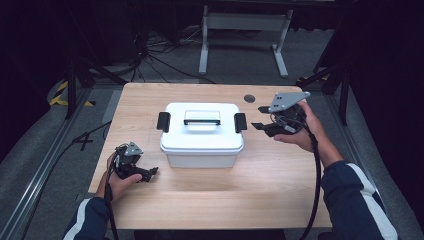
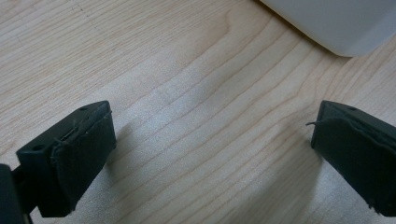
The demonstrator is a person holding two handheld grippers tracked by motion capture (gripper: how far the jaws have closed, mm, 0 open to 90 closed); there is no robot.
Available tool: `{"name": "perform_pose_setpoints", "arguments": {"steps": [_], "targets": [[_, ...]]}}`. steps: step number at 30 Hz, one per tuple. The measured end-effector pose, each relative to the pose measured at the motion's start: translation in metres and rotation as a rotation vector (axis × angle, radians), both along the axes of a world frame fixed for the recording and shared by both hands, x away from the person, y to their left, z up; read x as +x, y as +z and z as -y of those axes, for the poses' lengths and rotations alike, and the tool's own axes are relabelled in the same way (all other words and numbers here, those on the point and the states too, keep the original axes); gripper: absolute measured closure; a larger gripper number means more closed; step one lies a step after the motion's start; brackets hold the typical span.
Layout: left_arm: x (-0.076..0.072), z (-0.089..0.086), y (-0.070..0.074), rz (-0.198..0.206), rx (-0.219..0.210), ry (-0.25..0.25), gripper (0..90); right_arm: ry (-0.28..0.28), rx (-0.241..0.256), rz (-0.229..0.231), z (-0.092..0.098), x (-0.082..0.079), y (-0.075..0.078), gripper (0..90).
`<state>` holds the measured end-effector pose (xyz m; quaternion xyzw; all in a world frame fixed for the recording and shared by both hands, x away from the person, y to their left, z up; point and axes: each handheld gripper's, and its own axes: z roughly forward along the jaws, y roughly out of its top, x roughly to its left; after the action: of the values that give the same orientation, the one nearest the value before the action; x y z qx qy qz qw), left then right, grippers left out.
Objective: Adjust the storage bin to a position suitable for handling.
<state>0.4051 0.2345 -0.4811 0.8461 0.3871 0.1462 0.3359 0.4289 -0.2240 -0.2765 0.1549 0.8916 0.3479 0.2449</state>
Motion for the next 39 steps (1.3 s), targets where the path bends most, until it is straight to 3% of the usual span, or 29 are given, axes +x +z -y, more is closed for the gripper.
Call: {"name": "perform_pose_setpoints", "arguments": {"steps": [7, 19, 26, 31, 39], "targets": [[-0.001, 0.000, 0.000, -0.009, -0.006, 0.008, 0.3, 0.074, -0.066, 0.001, -0.042, 0.006, 0.008, 46.4], [-0.001, 0.000, 0.000, -0.009, -0.010, 0.007, 0.3, 0.120, -0.162, -0.026, -0.095, 0.019, -0.001, 47.7], [0.000, 0.000, 0.000, 0.000, -0.001, -0.001, 0.2, 0.152, -0.183, -0.039, -0.113, 0.023, -0.006, 52.3], [0.000, 0.000, 0.000, 0.000, -0.001, -0.002, 0.3, 0.178, -0.258, -0.031, -0.130, 0.025, -0.010, 57.1], [0.000, 0.000, 0.000, 0.001, -0.004, -0.003, 0.2, 0.213, -0.303, -0.051, -0.140, 0.026, -0.012, 67.5]]}}
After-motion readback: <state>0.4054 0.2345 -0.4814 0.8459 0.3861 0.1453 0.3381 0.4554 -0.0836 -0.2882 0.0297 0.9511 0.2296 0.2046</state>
